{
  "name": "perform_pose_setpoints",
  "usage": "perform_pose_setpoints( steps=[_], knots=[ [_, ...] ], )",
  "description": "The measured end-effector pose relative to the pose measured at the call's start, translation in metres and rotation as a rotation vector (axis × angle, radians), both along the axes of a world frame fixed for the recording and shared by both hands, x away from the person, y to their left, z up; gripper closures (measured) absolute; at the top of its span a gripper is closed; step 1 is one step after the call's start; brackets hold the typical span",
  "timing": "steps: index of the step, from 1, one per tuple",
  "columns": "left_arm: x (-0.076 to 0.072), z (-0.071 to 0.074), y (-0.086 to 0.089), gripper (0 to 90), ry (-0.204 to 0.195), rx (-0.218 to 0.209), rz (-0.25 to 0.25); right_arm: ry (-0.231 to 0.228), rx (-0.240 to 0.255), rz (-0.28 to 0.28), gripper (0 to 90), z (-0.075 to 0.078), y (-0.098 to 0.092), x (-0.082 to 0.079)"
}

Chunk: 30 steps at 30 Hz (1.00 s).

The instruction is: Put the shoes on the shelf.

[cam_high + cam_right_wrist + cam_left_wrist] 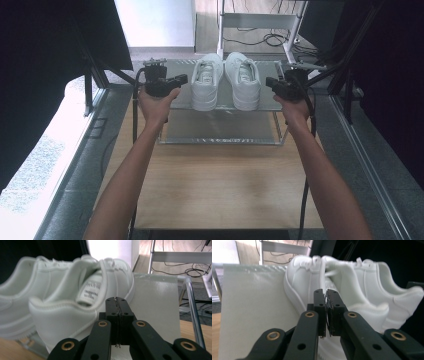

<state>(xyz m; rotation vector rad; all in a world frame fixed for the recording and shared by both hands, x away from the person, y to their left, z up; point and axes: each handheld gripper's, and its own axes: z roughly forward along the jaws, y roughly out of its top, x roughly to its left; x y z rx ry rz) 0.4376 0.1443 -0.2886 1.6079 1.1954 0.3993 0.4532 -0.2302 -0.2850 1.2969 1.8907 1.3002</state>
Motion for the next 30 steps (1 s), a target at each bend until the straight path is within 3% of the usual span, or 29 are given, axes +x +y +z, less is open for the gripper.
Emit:
perform_pose_setpoints(
  steps=[3, 7, 10, 14, 22, 30],
  knots=[
    [-0.001, -0.016, 0.001, 89.5, 0.034, 0.036, -0.003, 0.009, -0.057, -0.001, 90.0, -0.01, 0.001, 0.001],
    [-0.001, -0.035, 0.002, 90.0, 0.072, 0.007, -0.02, 0.02, -0.101, 0.005, 90.0, -0.023, 0.005, 0.003],
    [-0.002, -0.042, 0.001, 90.0, 0.076, -0.001, -0.031, 0.033, -0.12, 0.01, 89.8, -0.032, 0.008, 0.006],
    [-0.003, -0.044, -0.005, 90.0, 0.07, 0.026, -0.043, 0.027, -0.116, 0.018, 89.9, -0.037, 0.014, 0.007],
    [-0.004, -0.047, -0.007, 90.0, 0.068, -0.001, -0.029, 0.011, -0.126, -0.01, 90.0, -0.04, 0.019, 0.005],
    [-0.004, -0.045, -0.023, 90.0, 0.06, -0.007, -0.046, 0.006, -0.117, 0.034, 90.0, -0.04, 0.034, 0.0]
  ],
)
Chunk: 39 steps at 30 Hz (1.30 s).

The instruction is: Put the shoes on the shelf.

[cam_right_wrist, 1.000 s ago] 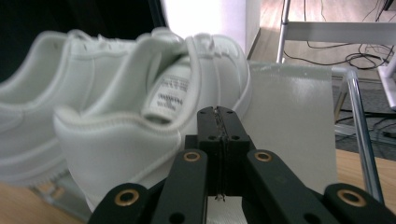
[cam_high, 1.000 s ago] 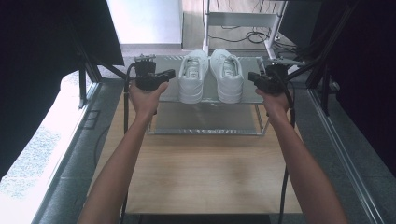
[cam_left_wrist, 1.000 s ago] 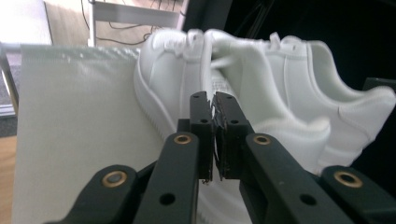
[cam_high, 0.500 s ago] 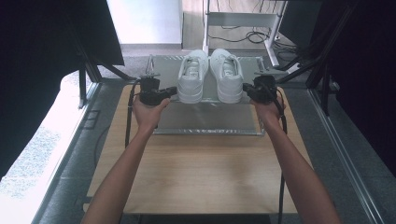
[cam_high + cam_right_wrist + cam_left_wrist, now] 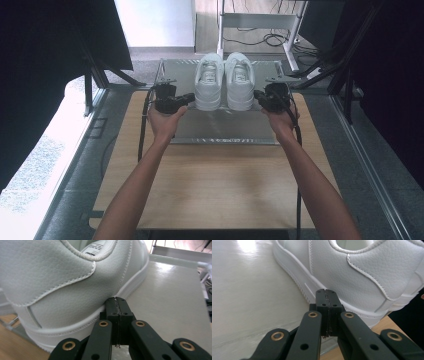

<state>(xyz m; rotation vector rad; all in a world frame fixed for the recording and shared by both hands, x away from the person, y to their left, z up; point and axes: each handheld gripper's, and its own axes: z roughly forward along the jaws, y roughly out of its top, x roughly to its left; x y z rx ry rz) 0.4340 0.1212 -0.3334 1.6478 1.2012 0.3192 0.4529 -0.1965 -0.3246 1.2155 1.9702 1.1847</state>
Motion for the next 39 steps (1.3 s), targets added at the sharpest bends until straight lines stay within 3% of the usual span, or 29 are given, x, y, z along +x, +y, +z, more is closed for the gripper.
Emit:
perform_pose_setpoints(
  steps=[4, 9, 13, 21, 23, 26, 30, 34, 39],
  knots=[
    [0.0, -0.001, -0.011, 90.0, -0.006, -0.003, 0.012, -0.002, -0.008, -0.005, 90.0, -0.001, 0.004, -0.002],
    [-0.001, -0.003, -0.008, 90.0, 0.001, -0.025, 0.008, 0.002, 0.019, -0.005, 90.0, -0.002, 0.003, -0.003],
    [-0.002, -0.004, -0.008, 87.5, -0.027, 0.013, 0.009, -0.003, 0.018, 0.009, 89.0, -0.002, 0.001, -0.003],
    [-0.011, -0.001, -0.003, 68.5, -0.062, 0.005, -0.012, -0.017, 0.121, 0.013, 67.4, 0.004, -0.013, -0.007],
    [-0.018, 0.003, -0.003, 64.5, -0.074, -0.011, -0.029, -0.037, 0.132, 0.006, 61.4, 0.006, -0.015, -0.012],
    [-0.03, 0.008, -0.005, 62.0, -0.105, 0.009, -0.05, -0.086, 0.16, 0.0, 56.5, 0.007, -0.019, -0.024],
    [-0.047, 0.012, -0.005, 56.2, -0.133, 0.02, -0.082, -0.094, 0.189, 0.012, 54.5, 0.003, -0.025, -0.038],
    [-0.065, 0.01, -0.001, 50.6, -0.159, 0.021, -0.114, -0.1, 0.249, 0.033, 54.5, -0.006, -0.034, -0.058],
    [-0.09, -0.008, 0.009, 45.5, -0.178, 0.011, -0.149, -0.115, 0.213, 0.074, 54.5, -0.025, -0.039, -0.086]
  ],
)
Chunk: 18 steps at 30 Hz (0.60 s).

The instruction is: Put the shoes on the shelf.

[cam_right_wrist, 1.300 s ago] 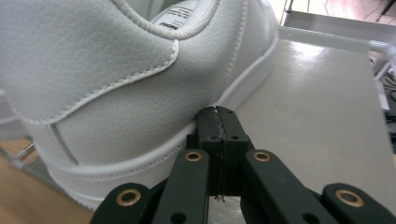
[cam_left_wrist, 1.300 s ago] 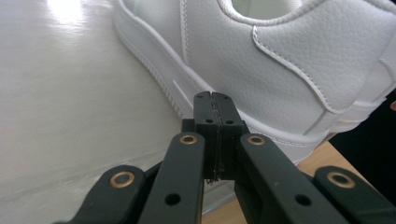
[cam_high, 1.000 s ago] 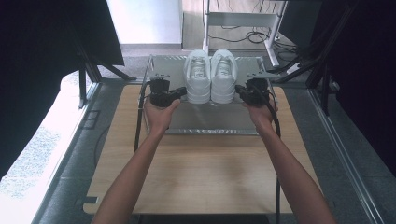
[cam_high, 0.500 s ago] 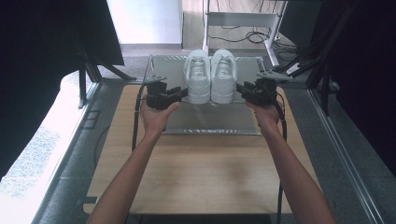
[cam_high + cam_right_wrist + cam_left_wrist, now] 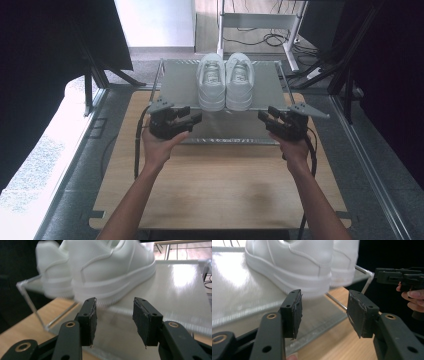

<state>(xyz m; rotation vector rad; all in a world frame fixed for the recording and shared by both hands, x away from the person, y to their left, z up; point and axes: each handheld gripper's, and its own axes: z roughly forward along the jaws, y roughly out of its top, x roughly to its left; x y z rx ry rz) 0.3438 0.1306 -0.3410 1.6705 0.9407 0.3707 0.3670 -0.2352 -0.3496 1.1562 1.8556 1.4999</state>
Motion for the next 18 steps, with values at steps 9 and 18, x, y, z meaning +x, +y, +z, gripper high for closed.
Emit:
perform_pose_setpoints(
  steps=[9, 18],
  knots=[
    [-0.034, -0.043, 0.016, 42.1, 0.04, 0.047, -0.02, 0.006, -0.038, 0.038, 52.4, -0.032, -0.002, -0.038],
    [-0.059, -0.088, 0.019, 41.1, 0.124, 0.027, -0.02, 0.084, -0.041, 0.029, 51.3, -0.086, -0.004, -0.072]
  ],
)
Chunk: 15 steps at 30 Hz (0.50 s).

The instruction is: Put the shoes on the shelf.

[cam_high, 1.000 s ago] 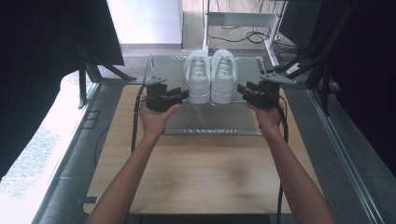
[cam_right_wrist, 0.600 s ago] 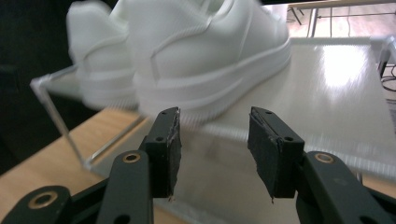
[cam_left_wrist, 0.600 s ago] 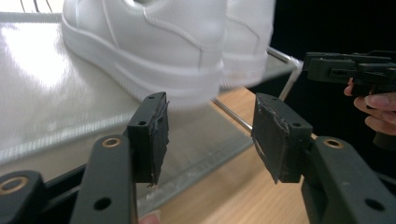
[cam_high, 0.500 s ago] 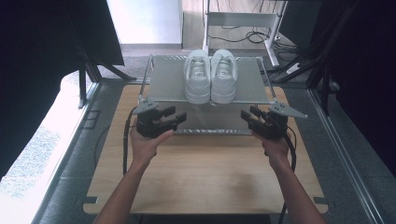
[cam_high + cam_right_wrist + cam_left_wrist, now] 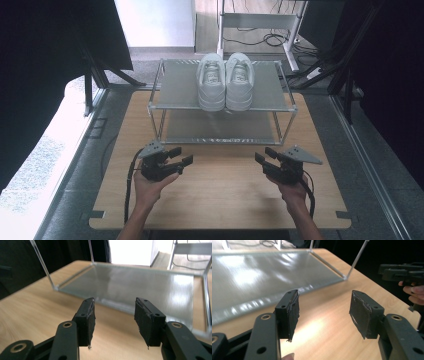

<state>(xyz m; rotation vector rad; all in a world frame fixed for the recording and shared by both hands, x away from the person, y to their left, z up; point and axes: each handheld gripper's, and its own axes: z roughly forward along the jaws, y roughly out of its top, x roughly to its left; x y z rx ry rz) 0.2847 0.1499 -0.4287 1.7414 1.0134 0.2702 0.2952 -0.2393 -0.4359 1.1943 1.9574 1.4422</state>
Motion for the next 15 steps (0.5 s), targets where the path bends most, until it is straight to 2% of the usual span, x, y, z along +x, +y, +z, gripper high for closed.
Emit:
perform_pose_setpoints(
  steps=[2, 4, 8, 11, 15],
  knots=[
    [-0.001, -0.007, -0.001, 41.2, 0.014, 0.012, -0.003, 0.019, 0.005, -0.002, 51.2, -0.01, -0.002, -0.003],
    [-0.002, -0.01, -0.001, 41.0, 0.013, 0.025, 0.003, 0.027, -0.041, -0.007, 50.6, -0.015, -0.005, -0.004],
    [-0.005, -0.018, 0.001, 41.0, 0.024, 0.04, -0.005, 0.039, -0.038, -0.021, 50.6, -0.027, -0.013, -0.004],
    [-0.004, -0.024, 0.003, 41.0, 0.038, 0.045, -0.002, 0.051, -0.047, -0.017, 50.3, -0.031, -0.015, -0.002],
    [-0.004, -0.023, 0.006, 40.6, 0.029, 0.043, 0.013, 0.045, -0.077, 0.014, 46.6, -0.033, -0.016, -0.003]
  ],
)
